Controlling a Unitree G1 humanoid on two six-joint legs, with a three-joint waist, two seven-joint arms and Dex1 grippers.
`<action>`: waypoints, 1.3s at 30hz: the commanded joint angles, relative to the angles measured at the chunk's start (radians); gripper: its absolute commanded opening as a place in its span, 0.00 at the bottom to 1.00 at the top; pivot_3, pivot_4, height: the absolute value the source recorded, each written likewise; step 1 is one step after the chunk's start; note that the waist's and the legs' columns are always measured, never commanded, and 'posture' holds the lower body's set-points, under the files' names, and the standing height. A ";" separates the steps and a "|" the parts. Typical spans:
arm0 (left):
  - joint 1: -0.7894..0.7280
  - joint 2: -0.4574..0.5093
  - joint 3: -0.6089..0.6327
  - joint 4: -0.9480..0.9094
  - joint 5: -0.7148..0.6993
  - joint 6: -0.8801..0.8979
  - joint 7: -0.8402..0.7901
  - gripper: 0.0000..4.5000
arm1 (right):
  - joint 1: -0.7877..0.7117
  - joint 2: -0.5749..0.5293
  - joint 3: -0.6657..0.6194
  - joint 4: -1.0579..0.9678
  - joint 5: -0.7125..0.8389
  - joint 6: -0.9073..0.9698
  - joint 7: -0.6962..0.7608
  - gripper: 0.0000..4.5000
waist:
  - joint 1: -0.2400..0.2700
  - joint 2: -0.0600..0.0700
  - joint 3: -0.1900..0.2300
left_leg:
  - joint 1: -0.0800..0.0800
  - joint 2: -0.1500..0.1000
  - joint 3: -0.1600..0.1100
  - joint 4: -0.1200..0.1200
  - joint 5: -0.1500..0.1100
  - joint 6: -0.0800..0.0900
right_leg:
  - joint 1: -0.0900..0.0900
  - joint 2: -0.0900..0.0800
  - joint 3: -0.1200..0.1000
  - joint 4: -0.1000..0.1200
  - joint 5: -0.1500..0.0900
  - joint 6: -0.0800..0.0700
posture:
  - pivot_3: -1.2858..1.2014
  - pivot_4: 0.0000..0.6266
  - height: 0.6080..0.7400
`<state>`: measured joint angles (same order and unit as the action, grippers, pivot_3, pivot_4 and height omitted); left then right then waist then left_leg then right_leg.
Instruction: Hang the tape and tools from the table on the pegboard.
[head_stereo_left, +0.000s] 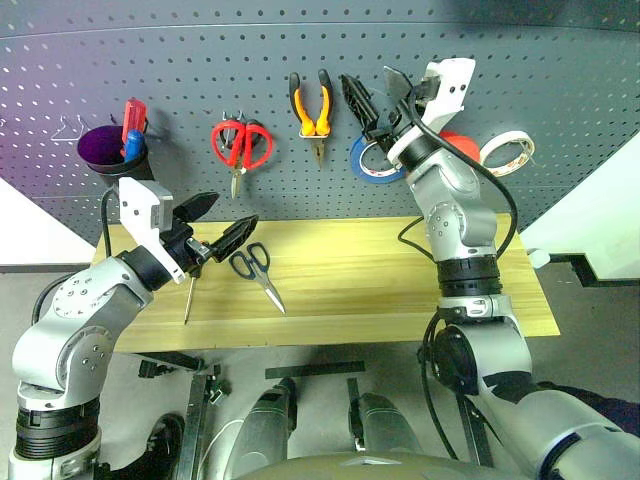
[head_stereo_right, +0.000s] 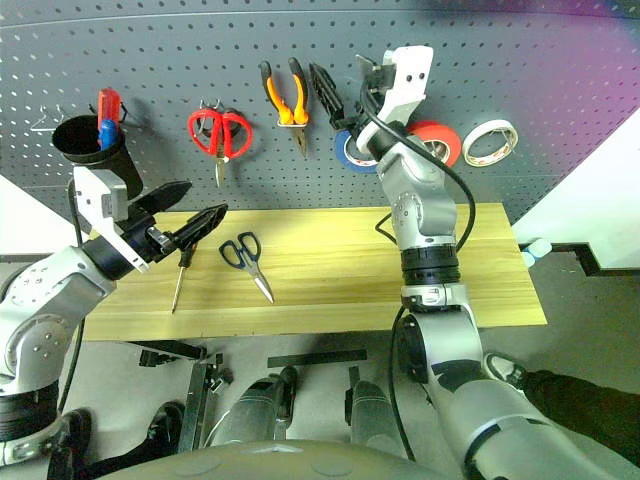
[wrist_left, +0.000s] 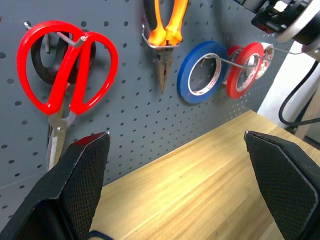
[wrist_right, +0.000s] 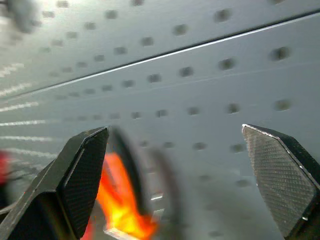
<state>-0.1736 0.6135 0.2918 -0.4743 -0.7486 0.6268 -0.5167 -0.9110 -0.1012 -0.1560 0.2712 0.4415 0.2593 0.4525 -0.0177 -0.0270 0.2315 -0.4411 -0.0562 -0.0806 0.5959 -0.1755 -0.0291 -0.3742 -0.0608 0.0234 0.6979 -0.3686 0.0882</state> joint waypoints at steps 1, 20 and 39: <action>0.013 0.014 0.031 -0.034 -0.001 -0.008 0.002 1.00 | 0.019 0.006 0.004 -0.127 0.098 0.108 0.029 1.00 | 0.001 0.000 0.000 | 0.000 0.000 0.000 0.000 0.000 0.000 | 0.000 0.000 0.000 0.000 0.000 0.000 | 0.54 0.33 1.00; 0.159 -0.064 -0.043 0.122 0.236 -0.153 0.041 1.00 | 0.256 -0.392 0.138 -0.381 0.194 0.436 0.417 1.00 | -0.002 0.003 0.011 | -0.001 0.000 0.000 0.000 -0.002 0.003 | 0.001 -0.001 0.000 -0.004 0.000 0.000 | 0.52 0.42 1.00; 0.073 -0.337 -0.192 0.282 0.431 -0.041 0.314 1.00 | 0.280 -0.482 0.125 -0.422 0.193 0.477 0.478 1.00 | -0.002 -0.002 0.056 | -0.005 0.000 0.000 0.002 -0.005 0.009 | 0.004 -0.002 -0.002 -0.013 0.001 -0.001 | 0.50 0.52 1.00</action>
<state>-0.0916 0.2830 0.1157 -0.1929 -0.3396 0.5865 -0.2265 -0.6343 -0.5733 -0.0105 -0.0890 0.6139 0.7370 0.9285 -0.0196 -0.0291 0.2876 -0.4458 -0.0560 -0.0806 0.5981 -0.1809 -0.0202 -0.3704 -0.0623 0.0216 0.6852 -0.3677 0.0876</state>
